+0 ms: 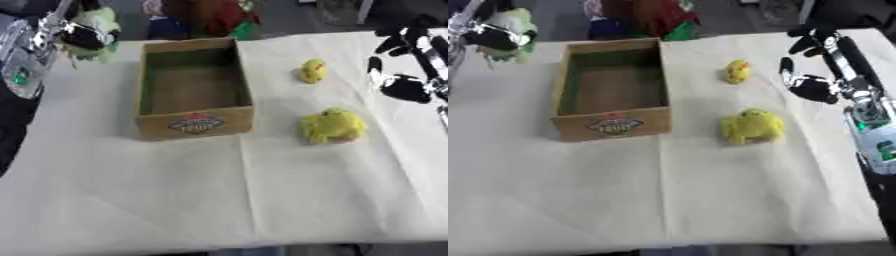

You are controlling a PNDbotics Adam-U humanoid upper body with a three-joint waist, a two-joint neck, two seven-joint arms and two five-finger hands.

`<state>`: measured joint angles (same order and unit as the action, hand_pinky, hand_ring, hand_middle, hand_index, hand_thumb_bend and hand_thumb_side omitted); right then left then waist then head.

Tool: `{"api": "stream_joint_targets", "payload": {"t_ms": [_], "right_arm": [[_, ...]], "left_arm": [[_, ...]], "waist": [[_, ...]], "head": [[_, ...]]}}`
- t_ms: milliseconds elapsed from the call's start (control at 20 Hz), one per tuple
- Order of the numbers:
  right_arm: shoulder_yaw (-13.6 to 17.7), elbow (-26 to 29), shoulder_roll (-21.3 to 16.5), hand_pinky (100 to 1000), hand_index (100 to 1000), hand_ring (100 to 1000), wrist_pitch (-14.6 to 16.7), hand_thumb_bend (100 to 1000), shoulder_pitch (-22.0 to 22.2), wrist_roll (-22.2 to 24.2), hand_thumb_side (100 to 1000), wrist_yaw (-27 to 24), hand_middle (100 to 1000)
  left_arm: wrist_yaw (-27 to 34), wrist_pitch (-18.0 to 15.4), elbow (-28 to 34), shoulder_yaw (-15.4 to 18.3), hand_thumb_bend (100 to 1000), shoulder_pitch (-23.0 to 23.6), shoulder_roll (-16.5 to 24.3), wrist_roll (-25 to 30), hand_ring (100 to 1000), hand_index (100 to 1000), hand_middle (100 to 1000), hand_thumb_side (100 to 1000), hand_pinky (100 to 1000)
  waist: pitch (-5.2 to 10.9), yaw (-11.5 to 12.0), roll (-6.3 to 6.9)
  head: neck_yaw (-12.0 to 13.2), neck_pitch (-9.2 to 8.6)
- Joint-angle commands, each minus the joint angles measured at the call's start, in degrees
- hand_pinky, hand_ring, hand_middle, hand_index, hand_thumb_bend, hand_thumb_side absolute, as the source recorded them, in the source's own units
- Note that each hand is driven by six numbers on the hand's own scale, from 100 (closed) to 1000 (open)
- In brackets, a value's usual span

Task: Pick up objects on the table and place them in the box.

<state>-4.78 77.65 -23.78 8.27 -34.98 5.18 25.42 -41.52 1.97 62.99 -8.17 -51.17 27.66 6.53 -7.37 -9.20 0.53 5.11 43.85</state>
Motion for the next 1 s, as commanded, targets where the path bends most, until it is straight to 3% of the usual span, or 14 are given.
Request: {"api": "stream_joint_targets", "payload": {"t_ms": [50,250,350,400,500,600,800,1000], "right_arm": [[-0.07,0.34,-0.29,739,828,745,0.3,100,-1.53,0.31,100,-0.44,584],[-0.21,0.25,0.06,739,828,745,0.45,100,-1.86,0.5,100,-0.48,585],[-0.17,0.24,-0.01,739,829,745,0.47,100,-1.93,0.49,100,-0.48,585],[-0.1,0.22,-0.11,739,828,745,0.44,100,-1.92,0.46,100,-0.46,585],[0.15,0.22,-0.32,739,828,745,0.36,100,-1.83,0.26,100,-0.44,585],[0.32,0.23,-0.49,739,829,746,0.3,100,-1.76,0.13,100,-0.42,586],[0.19,-0.86,-1.5,744,832,751,0.59,123,-1.82,0.86,100,0.07,596],[-0.36,-2.89,-4.29,765,843,773,2.7,184,-2.03,3.68,100,0.36,640]], "left_arm": [[-0.49,-1.54,0.18,-1.75,377,-1.98,-2.51,1.42,313,488,269,100,383],[-2.64,-3.48,-2.19,-3.5,426,-1.64,-6.25,3.37,356,528,311,100,437],[-3.43,-4.6,-3.16,-4.1,486,-0.99,-7.03,4.95,482,646,452,100,552],[-3.38,-5.36,-3.47,-4.25,555,-0.55,-7.21,6.2,598,743,580,100,635],[-1.92,-6.62,-3.46,-3.94,615,0.35,-7.29,8.58,705,816,697,100,710],[1.04,-7.18,-2.04,-3.22,662,1.35,-6.87,10.01,763,844,756,100,773],[11.21,-5.8,4.37,-1.14,661,3.7,-4.85,9.82,787,844,782,100,805],[24.5,-3.21,14.16,0.9,625,7.76,-1.13,6.66,737,822,738,100,776]], "waist": [[0.91,-0.48,-0.34],[0.71,-1.15,-0.65],[0.62,-1.15,-0.7],[0.58,-1.08,-0.69],[0.5,-0.83,-0.61],[0.41,-0.57,-0.57],[0.29,0.24,-0.61],[0.2,1.28,-0.79]], "head": [[0.92,0.27],[1.67,0.27],[1.6,0.27],[1.53,0.27],[1.37,0.27],[1.0,0.27],[0.4,0.27],[-0.24,0.27]]}}
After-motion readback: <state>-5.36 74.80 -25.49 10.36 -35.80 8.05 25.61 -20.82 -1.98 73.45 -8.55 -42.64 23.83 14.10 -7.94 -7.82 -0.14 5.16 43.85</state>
